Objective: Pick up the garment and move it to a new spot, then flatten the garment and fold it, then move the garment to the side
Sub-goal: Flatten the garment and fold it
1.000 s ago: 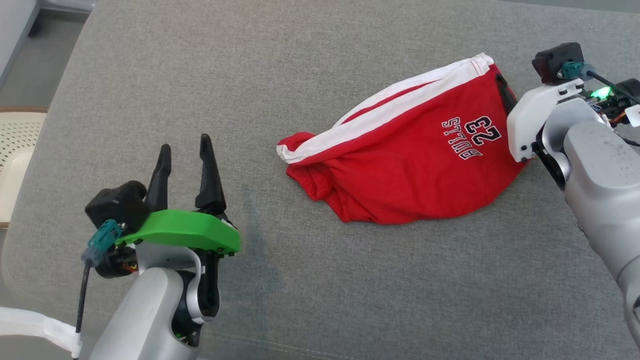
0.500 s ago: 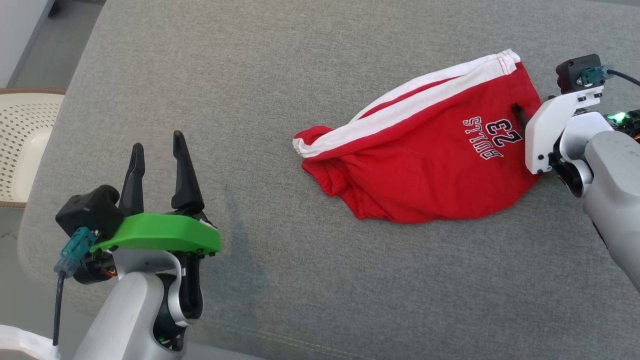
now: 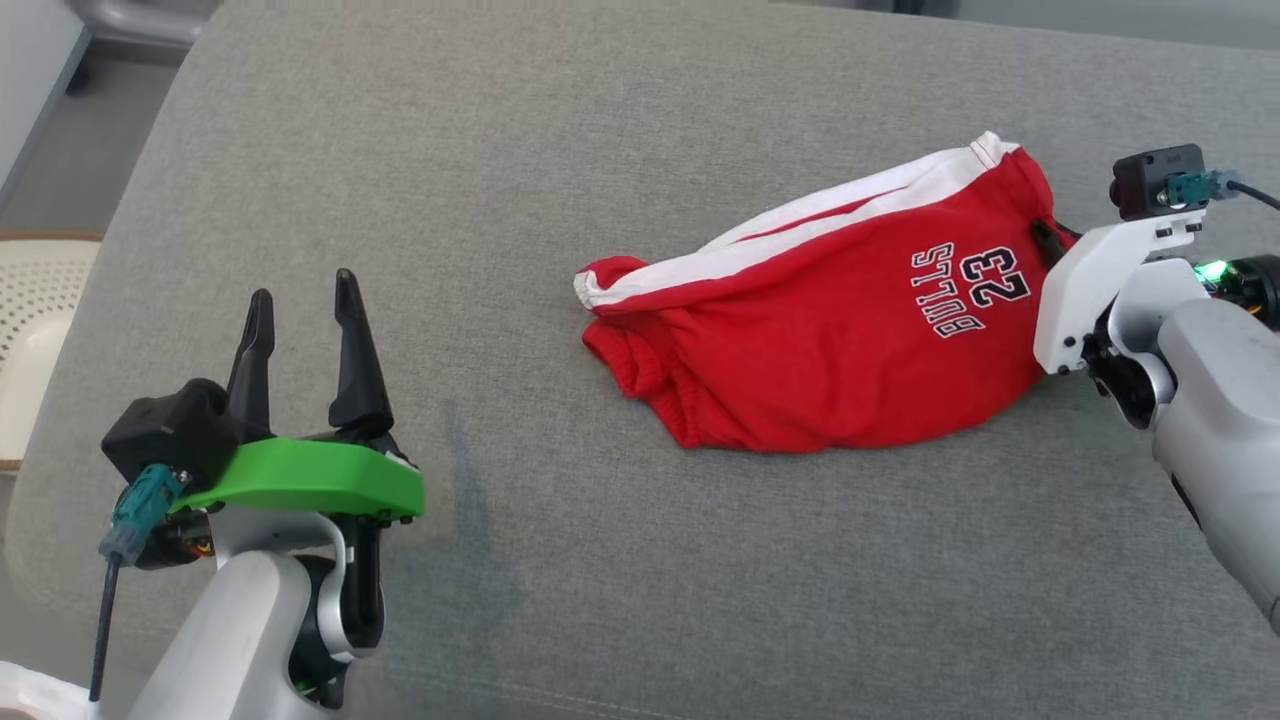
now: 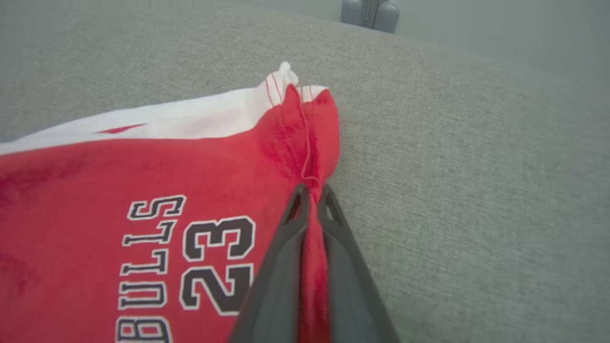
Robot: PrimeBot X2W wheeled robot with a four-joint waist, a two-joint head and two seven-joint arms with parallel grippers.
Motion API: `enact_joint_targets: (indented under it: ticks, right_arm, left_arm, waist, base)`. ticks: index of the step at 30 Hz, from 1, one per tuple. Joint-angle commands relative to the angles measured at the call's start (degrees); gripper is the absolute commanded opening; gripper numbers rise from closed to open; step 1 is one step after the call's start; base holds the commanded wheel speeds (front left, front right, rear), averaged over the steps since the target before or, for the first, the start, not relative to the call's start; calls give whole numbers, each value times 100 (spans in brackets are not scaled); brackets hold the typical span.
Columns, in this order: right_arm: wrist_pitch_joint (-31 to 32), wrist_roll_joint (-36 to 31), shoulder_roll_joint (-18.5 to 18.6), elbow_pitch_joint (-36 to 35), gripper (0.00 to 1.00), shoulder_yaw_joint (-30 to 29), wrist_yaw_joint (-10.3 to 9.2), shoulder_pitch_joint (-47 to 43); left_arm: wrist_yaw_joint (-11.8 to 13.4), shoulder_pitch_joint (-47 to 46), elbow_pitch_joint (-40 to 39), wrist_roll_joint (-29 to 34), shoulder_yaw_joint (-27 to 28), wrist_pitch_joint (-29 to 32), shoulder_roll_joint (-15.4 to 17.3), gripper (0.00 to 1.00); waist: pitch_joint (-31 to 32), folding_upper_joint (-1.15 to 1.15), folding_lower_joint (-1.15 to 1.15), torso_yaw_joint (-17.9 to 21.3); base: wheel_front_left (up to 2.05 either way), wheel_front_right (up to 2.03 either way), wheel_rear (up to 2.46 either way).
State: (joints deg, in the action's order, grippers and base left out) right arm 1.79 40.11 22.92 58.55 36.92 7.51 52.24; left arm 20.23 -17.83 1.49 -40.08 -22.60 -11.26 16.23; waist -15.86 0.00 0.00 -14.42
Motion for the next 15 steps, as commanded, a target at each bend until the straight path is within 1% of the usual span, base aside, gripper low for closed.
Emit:
enact_joint_targets:
  ticks: [1, 7, 11, 15]
  right_arm:
    - [-112, 68, 12, -10, 0, -20, -5, -169]
    - [-603, 282, -93, -125, 0, -191, -5, -713]
    - [-999, 448, -203, -201, 0, -440, -5, -1173]
    - [-1339, 565, -415, -276, 0, -699, -5, -1670]
  left_arm:
    - [-23, 40, 26, 22, 11, -19, 78, 100]
    - [-74, 218, 147, 54, -59, 72, 247, 100]
    - [-84, 380, 184, 17, -153, 105, 221, 100]
    - [-99, 570, 232, -35, -265, 105, 143, 100]
  waist:
    - [270, 0, 0, 299]
    - [643, 0, 0, 826]
    - [854, 0, 0, 1151]
    - [1049, 0, 0, 1408]
  base:
    - [0, 0, 0]
    - [0, 0, 0]
    - [0, 0, 0]
    - [0, 0, 0]
